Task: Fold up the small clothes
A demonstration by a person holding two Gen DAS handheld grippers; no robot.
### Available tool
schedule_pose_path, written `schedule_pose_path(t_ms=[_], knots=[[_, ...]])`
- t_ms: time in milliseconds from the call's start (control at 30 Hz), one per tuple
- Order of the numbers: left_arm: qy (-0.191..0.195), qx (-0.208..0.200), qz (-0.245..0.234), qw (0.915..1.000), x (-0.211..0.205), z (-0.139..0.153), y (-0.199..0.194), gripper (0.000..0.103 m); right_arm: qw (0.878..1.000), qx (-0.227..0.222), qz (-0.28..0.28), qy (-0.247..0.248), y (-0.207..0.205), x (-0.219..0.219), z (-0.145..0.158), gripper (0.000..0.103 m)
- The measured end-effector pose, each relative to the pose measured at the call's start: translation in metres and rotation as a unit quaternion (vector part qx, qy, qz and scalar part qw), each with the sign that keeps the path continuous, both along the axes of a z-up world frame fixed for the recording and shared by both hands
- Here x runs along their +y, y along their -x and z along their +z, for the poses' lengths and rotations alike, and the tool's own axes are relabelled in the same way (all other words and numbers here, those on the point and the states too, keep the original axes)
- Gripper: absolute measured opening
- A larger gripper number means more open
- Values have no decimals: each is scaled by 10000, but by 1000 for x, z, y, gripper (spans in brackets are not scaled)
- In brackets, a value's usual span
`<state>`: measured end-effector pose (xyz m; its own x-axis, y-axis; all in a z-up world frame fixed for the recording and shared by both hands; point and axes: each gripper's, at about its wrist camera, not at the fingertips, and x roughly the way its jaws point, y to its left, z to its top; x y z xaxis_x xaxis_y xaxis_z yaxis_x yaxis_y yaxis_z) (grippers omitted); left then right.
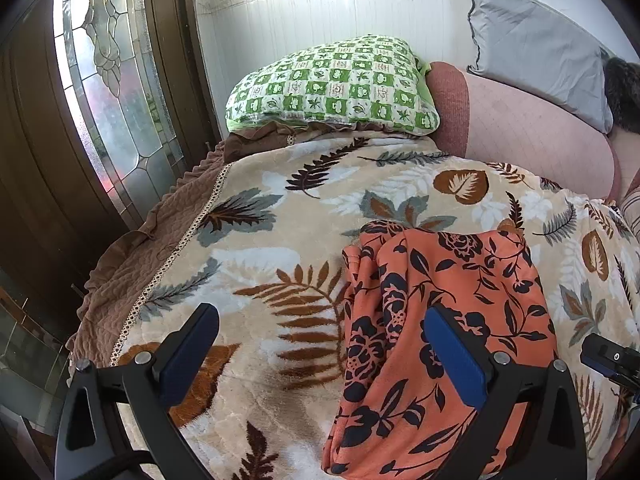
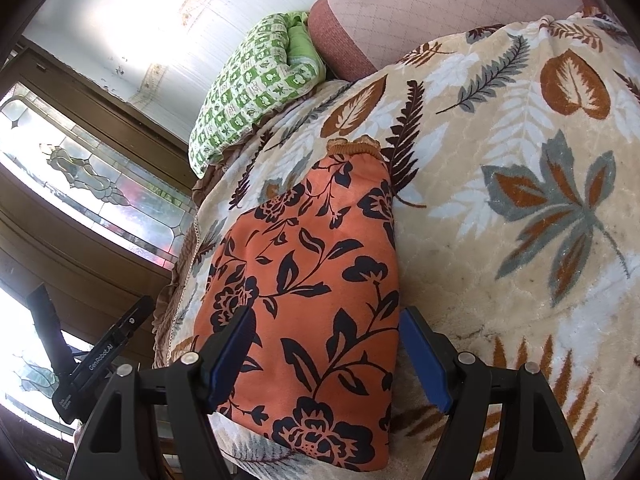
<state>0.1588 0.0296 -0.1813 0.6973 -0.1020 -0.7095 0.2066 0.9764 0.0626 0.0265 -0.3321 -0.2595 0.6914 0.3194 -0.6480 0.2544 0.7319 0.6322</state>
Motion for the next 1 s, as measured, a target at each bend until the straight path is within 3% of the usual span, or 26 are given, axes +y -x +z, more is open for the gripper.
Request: schedule_pose_path(t_ms=[1000], knots=[[-10, 146, -98, 9998, -21, -18, -19, 103, 9999, 105, -1, -25, -14, -4, -12, 78]])
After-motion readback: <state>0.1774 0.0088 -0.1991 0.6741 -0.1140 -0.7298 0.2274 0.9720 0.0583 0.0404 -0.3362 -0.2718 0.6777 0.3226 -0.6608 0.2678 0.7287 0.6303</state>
